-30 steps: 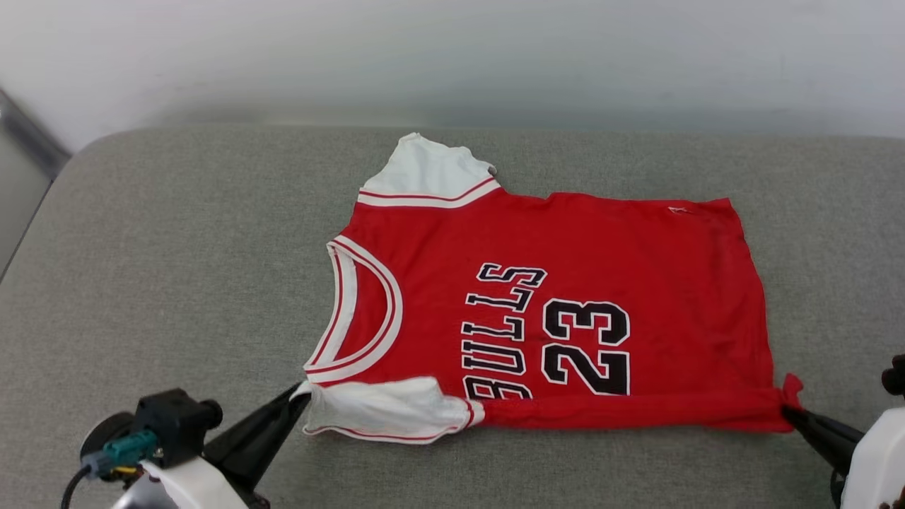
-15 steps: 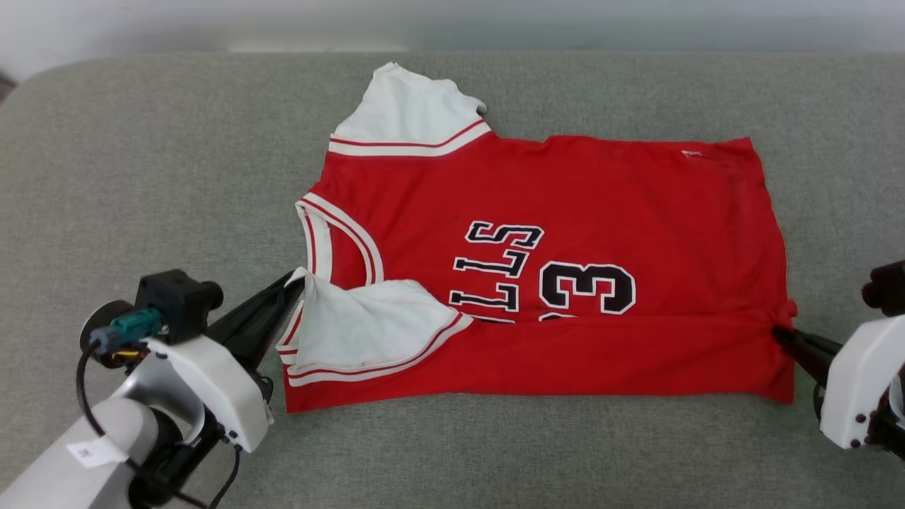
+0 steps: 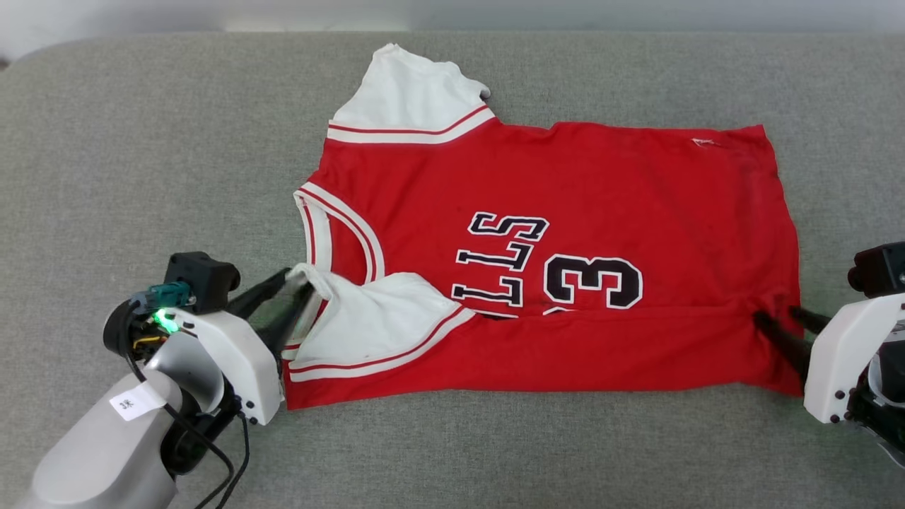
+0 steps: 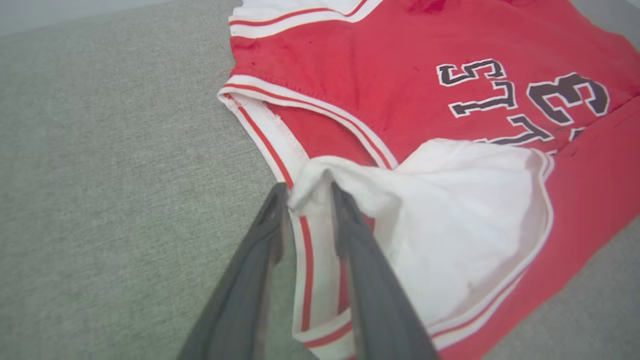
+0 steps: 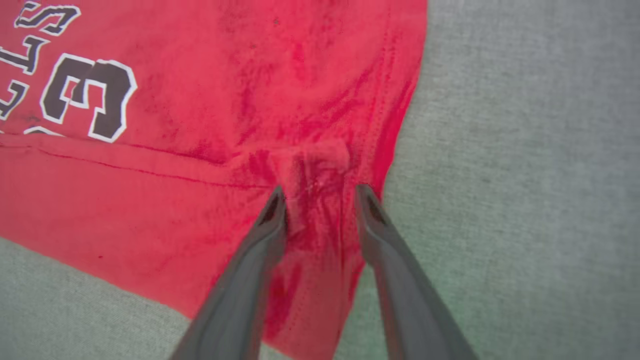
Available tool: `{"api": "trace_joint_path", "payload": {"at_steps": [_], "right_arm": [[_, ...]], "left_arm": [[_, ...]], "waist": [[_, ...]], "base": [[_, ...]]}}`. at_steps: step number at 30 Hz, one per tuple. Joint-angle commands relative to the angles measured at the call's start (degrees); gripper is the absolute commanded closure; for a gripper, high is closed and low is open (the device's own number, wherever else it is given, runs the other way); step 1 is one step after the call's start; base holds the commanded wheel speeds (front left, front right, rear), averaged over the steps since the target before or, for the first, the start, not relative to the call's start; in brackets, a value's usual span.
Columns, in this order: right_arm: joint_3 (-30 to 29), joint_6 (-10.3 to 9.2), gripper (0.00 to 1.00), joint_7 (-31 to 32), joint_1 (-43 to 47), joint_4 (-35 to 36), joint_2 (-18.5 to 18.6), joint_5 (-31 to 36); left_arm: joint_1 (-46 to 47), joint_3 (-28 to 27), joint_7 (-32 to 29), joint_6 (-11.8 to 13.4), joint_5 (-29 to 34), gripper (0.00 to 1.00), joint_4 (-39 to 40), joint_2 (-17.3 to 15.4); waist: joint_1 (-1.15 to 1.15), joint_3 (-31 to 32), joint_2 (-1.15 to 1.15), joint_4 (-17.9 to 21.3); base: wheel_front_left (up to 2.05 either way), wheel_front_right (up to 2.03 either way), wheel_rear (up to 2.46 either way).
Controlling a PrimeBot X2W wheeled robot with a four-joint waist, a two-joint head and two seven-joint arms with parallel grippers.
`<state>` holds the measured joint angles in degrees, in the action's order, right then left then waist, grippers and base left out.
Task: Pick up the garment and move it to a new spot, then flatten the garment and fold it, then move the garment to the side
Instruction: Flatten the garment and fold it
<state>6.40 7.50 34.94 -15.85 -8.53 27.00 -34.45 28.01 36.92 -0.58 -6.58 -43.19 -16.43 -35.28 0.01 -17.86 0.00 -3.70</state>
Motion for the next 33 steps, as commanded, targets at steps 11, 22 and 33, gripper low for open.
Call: {"api": "trace_joint_path", "payload": {"at_steps": [11, 22, 33], "right_arm": [[-3.48, -0.01, 0.0, -1.49, 2.82, 0.31, -2.06, 6.96], [-13.81, -0.02, 0.0, 9.16, 10.54, 11.45, -12.53, 16.53], [-17.79, -0.02, 0.0, 15.67, 15.33, 22.65, -19.48, 20.51]], "left_arm": [[-2.75, -1.17, 5.21, 6.56, 0.02, 0.0, -2.99, 4.63], [-13.13, -2.54, -1.41, 20.13, -2.1, 0.0, 9.69, 2.44], [-18.57, -0.8, -13.65, 29.97, -2.29, 0.0, 23.5, -2.28]], "waist": [[-0.01, 5.85, 0.0, -0.43], [-0.01, 9.62, 0.0, -0.03], [-0.01, 6.81, 0.0, 1.34]], "base": [[0.0, 0.0, 0.0], [0.0, 0.0, 0.0], [0.0, 0.0, 0.0]]}}
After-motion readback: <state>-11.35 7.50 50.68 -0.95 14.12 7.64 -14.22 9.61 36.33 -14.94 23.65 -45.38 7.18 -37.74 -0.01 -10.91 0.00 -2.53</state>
